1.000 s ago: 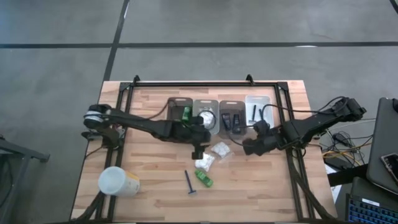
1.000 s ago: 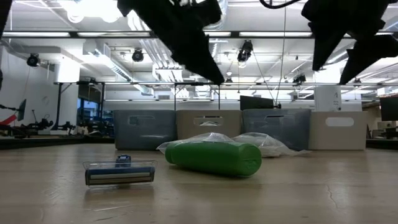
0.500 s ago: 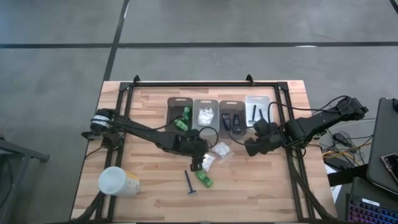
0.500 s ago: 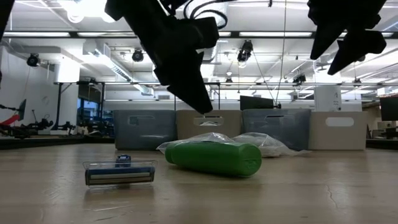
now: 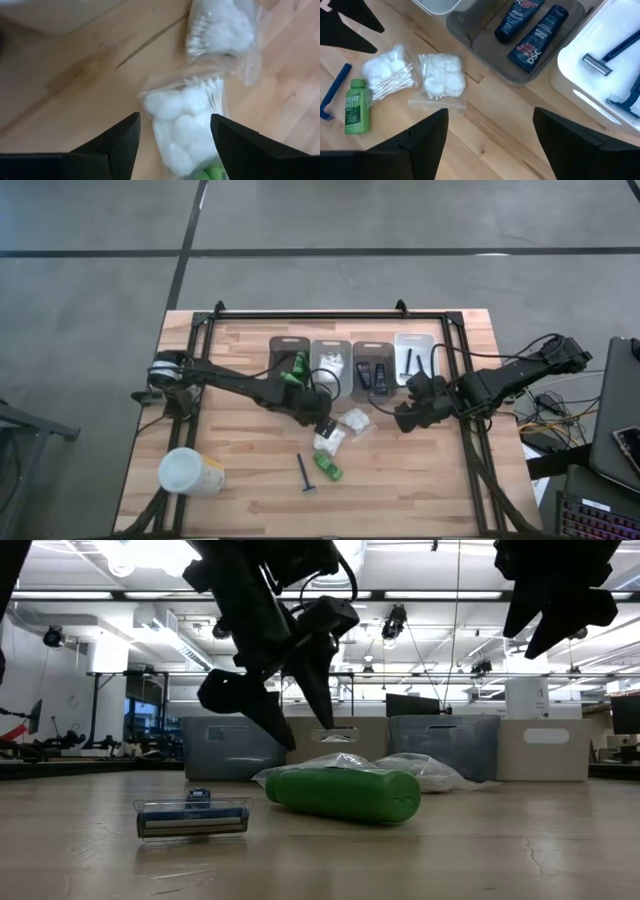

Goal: Pick & Place Travel size toiletries
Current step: Put the left white cotton pack into the gray bin

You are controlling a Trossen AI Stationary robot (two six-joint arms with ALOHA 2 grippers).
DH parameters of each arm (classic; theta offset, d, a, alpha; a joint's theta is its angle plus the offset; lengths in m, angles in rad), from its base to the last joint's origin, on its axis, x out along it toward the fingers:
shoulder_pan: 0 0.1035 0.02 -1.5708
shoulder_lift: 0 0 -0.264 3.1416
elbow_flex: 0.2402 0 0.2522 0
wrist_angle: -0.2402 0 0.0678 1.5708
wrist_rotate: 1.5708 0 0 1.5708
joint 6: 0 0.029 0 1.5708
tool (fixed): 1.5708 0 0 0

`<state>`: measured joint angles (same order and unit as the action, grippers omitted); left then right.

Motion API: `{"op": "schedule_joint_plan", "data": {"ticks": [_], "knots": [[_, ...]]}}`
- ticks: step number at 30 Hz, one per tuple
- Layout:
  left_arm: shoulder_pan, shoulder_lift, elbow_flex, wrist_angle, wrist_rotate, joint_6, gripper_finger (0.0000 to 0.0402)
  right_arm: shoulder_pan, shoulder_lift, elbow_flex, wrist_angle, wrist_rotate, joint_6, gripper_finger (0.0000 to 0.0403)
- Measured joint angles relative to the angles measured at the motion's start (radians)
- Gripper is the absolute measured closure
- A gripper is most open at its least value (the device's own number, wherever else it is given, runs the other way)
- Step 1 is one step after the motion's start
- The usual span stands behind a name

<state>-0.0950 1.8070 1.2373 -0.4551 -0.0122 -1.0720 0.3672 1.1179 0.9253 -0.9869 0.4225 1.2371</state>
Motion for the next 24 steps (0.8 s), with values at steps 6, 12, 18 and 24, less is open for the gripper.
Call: {"op": "schedule_joint_plan", "data": {"ticks": [6, 12, 18, 24], "knots": [[-0.012, 0.033, -0.001, -0.002, -0.001, -0.100, 0.0156, 0.002, 0.000, -0.001, 0.000, 0.000, -0.025, 0.0131], [-0.021, 0.063, -0.004, -0.005, -0.003, -0.133, 0.0156, 0.002, 0.000, -0.002, 0.001, 0.000, -0.053, 0.0144], [-0.032, 0.096, -0.021, 0.050, -0.002, -0.126, 0.0156, 0.002, -0.001, -0.007, 0.002, -0.001, -0.063, 0.0157], [-0.044, 0.106, -0.030, 0.122, -0.017, -0.045, 0.0157, 0.001, -0.001, -0.014, -0.001, 0.000, -0.057, 0.0151]]}}
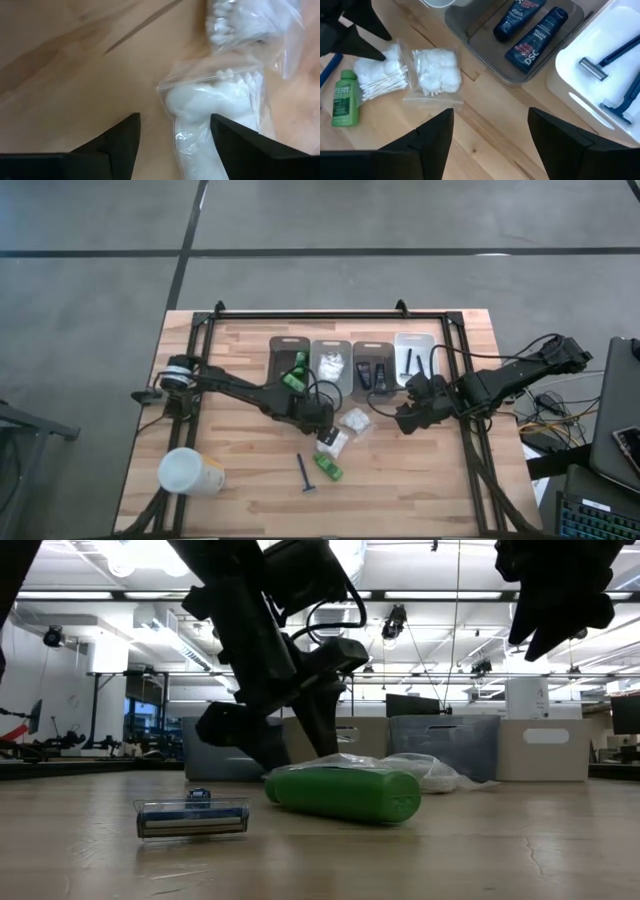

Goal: Pick & Place Travel size toiletries
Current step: Put the left white cotton pack into the gray bin

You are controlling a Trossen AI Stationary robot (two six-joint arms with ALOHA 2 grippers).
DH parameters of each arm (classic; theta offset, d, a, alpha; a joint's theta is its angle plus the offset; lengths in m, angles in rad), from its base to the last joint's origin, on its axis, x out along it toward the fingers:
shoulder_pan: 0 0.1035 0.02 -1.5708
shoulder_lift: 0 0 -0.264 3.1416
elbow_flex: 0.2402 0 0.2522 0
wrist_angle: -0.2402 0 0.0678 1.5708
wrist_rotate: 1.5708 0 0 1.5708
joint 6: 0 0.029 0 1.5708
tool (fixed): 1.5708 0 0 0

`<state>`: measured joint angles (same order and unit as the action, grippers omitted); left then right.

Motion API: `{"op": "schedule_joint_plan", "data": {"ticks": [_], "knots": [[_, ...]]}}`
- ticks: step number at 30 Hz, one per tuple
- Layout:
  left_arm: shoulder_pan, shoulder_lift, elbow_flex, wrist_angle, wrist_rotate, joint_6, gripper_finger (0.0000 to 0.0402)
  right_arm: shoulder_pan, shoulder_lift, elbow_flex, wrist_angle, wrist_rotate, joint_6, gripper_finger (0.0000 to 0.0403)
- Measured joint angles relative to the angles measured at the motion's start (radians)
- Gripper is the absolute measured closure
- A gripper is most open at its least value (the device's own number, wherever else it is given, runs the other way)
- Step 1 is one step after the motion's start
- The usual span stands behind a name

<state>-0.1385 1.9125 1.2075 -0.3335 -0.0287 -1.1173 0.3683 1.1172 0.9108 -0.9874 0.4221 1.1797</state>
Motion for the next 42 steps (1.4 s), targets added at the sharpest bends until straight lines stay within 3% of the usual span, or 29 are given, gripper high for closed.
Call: {"op": "schedule_joint_plan", "data": {"ticks": [6, 18, 28, 38, 42], "knots": [[-0.002, 0.001, -0.003, 0.019, -0.018, 0.099, 0.0205, 0.000, 0.000, -0.006, 0.000, 0.000, 0.040, 0.0130], [-0.008, 0.002, -0.003, 0.034, -0.046, 0.190, 0.0388, 0.000, 0.000, -0.058, 0.001, 0.001, 0.135, 0.0091], [-0.074, -0.064, -0.003, 0.026, -0.145, 0.200, 0.0398, 0.000, 0.000, -0.035, 0.079, 0.001, 0.066, 0.0065], [-0.087, -0.211, -0.003, 0.022, -0.457, 0.226, 0.0400, 0.000, -0.003, 0.015, 0.126, 0.009, -0.019, 0.0043], [-0.073, -0.269, -0.002, 0.027, -0.617, 0.296, 0.0400, 0.000, -0.004, 0.048, 0.129, 0.067, -0.028, 0.0046]]}}
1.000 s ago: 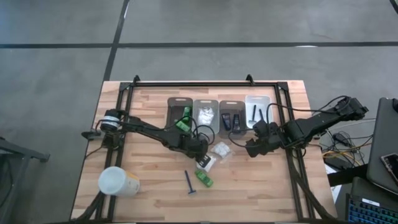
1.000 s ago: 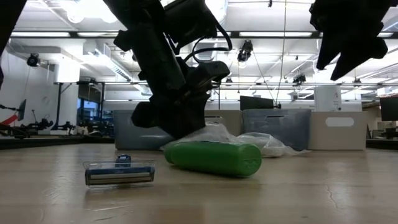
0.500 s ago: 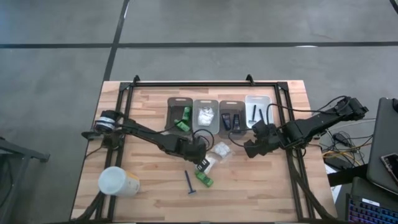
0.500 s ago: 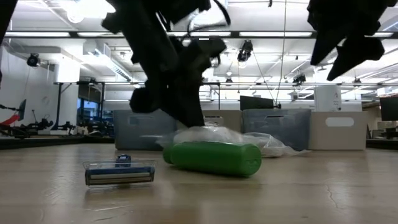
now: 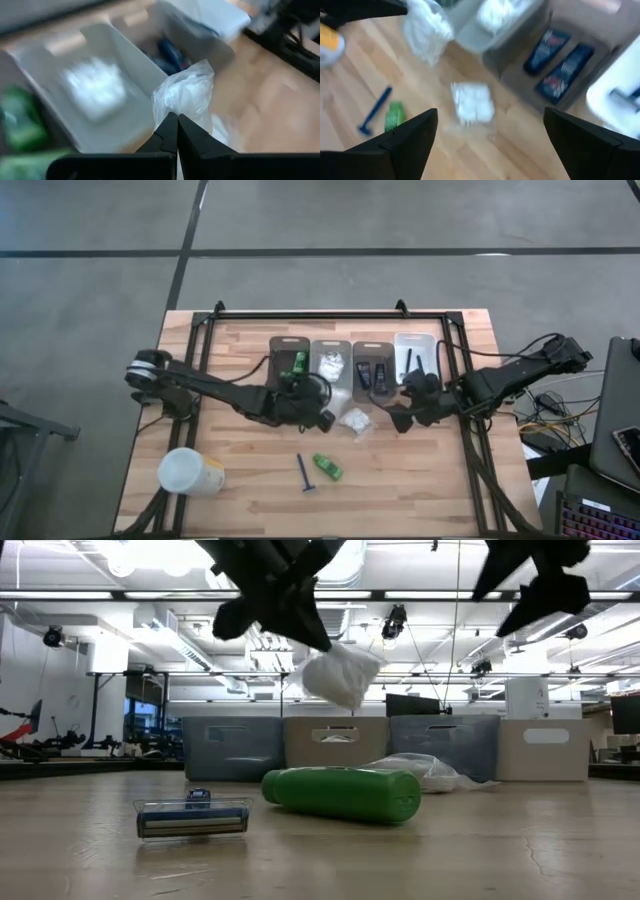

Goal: Pick & Place Travel size toiletries
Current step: Put the left white cotton pack into the gray bin

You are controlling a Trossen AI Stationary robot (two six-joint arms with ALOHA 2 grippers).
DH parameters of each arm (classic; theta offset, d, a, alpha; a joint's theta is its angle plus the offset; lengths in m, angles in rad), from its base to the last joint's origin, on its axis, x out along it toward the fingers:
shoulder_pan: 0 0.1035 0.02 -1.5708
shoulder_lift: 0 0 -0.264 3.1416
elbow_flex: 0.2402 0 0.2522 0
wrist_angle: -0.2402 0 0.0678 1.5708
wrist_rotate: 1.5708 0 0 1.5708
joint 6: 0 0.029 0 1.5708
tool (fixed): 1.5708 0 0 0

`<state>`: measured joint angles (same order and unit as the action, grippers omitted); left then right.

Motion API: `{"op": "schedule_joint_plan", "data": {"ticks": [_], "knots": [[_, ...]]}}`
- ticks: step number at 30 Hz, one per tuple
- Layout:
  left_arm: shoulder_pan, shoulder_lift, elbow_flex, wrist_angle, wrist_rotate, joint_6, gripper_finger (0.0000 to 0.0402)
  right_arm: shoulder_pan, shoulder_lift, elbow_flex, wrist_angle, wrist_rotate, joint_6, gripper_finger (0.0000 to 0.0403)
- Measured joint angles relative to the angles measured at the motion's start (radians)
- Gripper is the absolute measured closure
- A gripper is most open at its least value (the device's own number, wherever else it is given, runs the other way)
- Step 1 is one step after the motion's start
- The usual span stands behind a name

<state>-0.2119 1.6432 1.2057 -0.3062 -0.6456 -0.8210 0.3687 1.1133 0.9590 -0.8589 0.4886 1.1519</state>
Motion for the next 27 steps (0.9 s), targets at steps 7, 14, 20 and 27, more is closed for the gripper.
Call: {"op": "schedule_joint_plan", "data": {"ticks": [7, 14, 20, 27], "knots": [[0.135, -0.017, 0.000, 0.001, -0.042, 0.129, 0.0400, 0.000, -0.001, 0.060, -0.002, 0.171, -0.001, 0.0068], [0.296, -0.004, 0.000, 0.079, 0.063, 0.205, 0.0401, 0.000, -0.001, 0.082, -0.004, 0.193, -0.002, 0.0089], [0.369, 0.054, 0.000, 0.093, 0.197, 0.168, 0.0401, 0.000, 0.000, 0.064, -0.005, 0.193, 0.055, 0.0101], [0.357, 0.137, 0.000, 0.115, 0.271, 0.114, 0.0391, 0.000, 0.000, 0.055, -0.004, 0.189, 0.072, 0.0113]]}}
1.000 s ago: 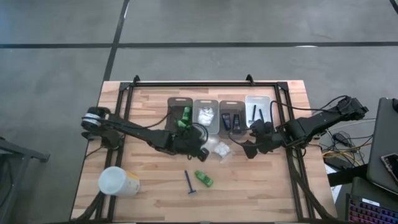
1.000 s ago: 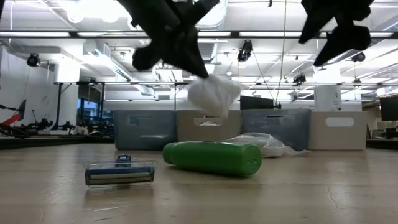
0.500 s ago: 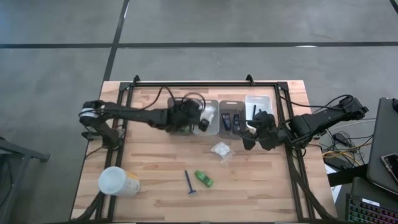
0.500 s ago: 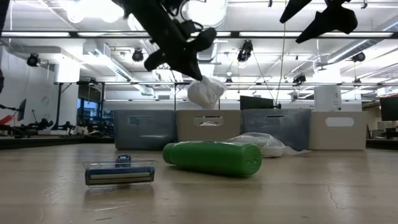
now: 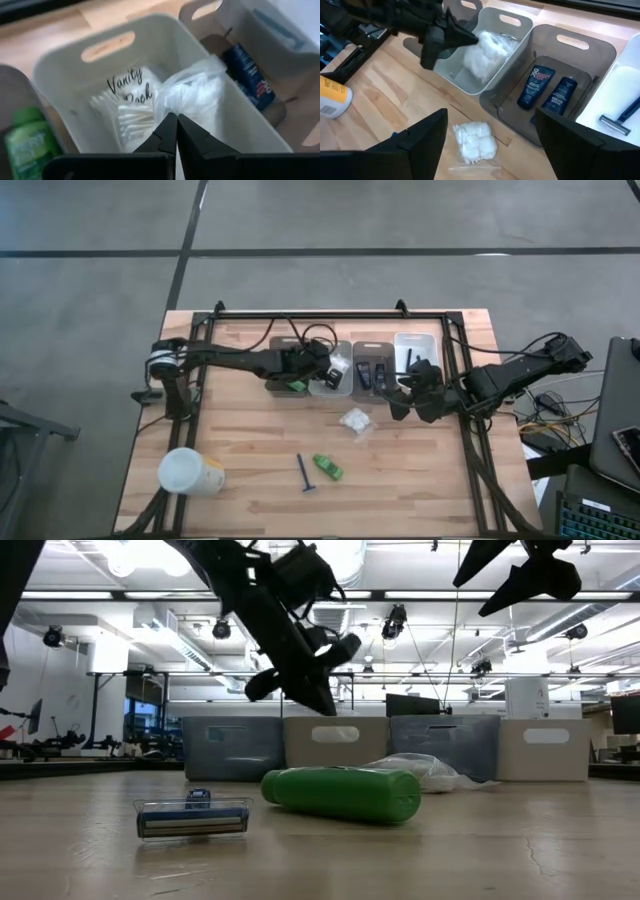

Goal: Pick & Place Travel size toiletries
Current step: Put the left white cotton pack into the gray bin, then put the white cotton pack into the gray bin

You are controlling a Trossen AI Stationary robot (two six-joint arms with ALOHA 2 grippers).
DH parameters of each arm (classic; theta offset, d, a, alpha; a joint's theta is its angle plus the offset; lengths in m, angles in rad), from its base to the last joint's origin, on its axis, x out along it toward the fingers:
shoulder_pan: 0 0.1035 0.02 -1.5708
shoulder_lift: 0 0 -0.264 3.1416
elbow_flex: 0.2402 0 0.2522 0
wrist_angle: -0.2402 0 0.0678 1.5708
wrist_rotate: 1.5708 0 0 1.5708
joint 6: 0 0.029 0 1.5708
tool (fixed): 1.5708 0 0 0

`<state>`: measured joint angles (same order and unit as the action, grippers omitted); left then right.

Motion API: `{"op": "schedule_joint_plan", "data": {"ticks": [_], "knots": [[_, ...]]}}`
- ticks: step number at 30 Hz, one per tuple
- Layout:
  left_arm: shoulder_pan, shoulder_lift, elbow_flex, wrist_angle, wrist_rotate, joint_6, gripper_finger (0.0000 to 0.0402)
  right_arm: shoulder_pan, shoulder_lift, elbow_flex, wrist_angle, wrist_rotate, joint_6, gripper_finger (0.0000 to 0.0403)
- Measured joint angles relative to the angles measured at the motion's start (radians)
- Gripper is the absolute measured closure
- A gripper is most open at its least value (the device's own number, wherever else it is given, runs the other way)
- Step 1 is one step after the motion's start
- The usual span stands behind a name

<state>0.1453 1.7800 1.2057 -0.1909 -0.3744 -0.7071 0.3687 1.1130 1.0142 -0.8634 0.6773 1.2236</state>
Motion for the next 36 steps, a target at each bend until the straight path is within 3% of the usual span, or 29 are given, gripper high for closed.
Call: {"op": "schedule_joint_plan", "data": {"ticks": [6, 14, 21, 24, 29, 32, 36], "knots": [[-0.002, 0.028, 0.000, -0.029, -0.002, -0.071, 0.0362, 0.000, 0.000, 0.000, 0.000, -0.001, -0.001, 0.0116], [-0.009, -0.012, 0.000, -0.131, -0.010, -0.092, 0.0296, 0.000, 0.000, -0.001, -0.001, -0.018, -0.005, 0.0086], [-0.027, -0.079, 0.000, -0.148, 0.052, 0.000, 0.0249, 0.000, 0.001, -0.003, -0.008, -0.056, -0.027, 0.0055], [-0.059, -0.119, 0.000, -0.139, 0.090, 0.144, 0.0243, 0.000, 0.001, -0.004, -0.011, -0.061, -0.030, 0.0044], [-0.195, -0.159, 0.001, -0.108, 0.157, 0.554, 0.0245, 0.000, 0.001, -0.005, -0.024, -0.099, -0.050, 0.0039], [-0.288, -0.134, 0.001, -0.085, 0.078, 0.794, 0.0245, 0.000, 0.001, -0.005, -0.023, -0.127, -0.072, 0.0039], [-0.368, -0.077, 0.000, -0.047, -0.053, 0.986, 0.0245, 0.000, 0.000, -0.005, -0.023, -0.139, -0.070, 0.0039]]}}
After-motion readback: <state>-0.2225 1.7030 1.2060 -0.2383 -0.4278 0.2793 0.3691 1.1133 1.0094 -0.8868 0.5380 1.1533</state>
